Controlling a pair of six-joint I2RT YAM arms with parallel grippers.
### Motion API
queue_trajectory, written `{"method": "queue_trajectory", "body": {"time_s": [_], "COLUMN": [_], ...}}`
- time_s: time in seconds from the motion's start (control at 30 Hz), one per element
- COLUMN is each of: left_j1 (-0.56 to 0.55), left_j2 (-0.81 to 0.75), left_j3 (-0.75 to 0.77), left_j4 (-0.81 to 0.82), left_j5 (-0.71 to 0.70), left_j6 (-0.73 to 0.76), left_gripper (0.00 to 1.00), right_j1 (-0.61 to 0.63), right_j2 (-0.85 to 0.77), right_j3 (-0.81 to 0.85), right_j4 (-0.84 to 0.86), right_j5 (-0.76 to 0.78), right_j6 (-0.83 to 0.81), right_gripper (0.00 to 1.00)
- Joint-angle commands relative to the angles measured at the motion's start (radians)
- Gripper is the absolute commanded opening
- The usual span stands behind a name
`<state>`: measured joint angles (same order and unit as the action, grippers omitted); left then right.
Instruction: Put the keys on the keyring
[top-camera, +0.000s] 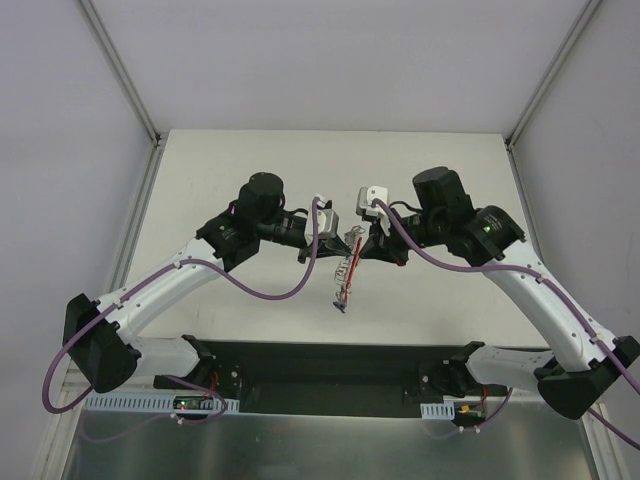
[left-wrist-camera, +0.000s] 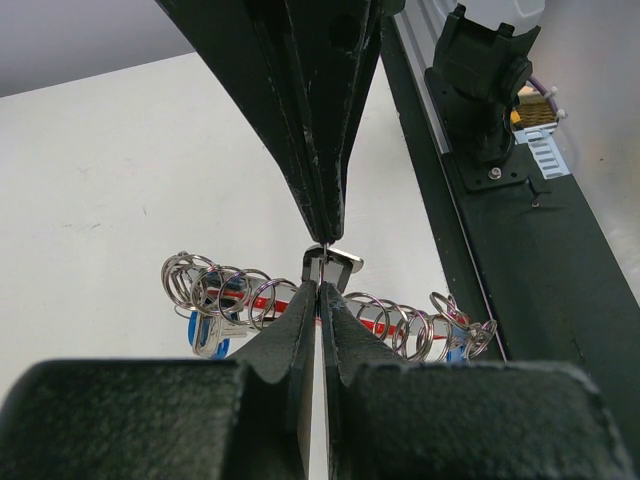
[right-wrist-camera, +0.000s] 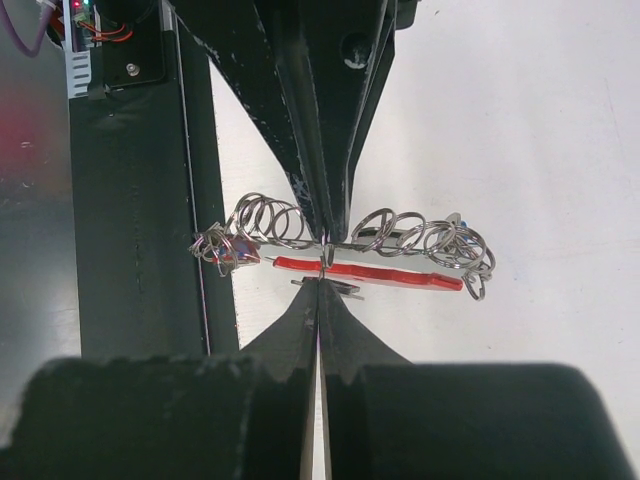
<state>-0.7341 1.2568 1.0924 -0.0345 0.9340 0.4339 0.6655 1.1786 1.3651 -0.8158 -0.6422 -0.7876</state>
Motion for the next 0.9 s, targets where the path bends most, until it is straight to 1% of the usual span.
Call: {"method": "queue_trajectory", "body": {"time_s": [0.0, 0.23, 0.87], "left_j1": [-0.011, -0.011, -0.011], "left_j2": [0.000, 0.000, 0.009], "left_j3": [0.050, 0.049, 0.061], "left_j4": [0.058, 0.058, 0.058], "left_j5": [0.045, 0.026, 0.032], "left_j6": [-0.006, -0.011, -0.026], "left_gripper": [0.00, 0.00, 0.00], "right_j1": [0.011, 0.014, 0.025], "right_j2": [-0.030, -0.045, -0.040], "right_j3": [0.046, 0.049, 0.060], "right_j4": [0.033, 0.020, 0.007], "right_j5": [0.018, 0.030, 0.038], "right_j6": [-0.021, -0.027, -0.036], "right_gripper": [0.01, 0.01, 0.01]}}
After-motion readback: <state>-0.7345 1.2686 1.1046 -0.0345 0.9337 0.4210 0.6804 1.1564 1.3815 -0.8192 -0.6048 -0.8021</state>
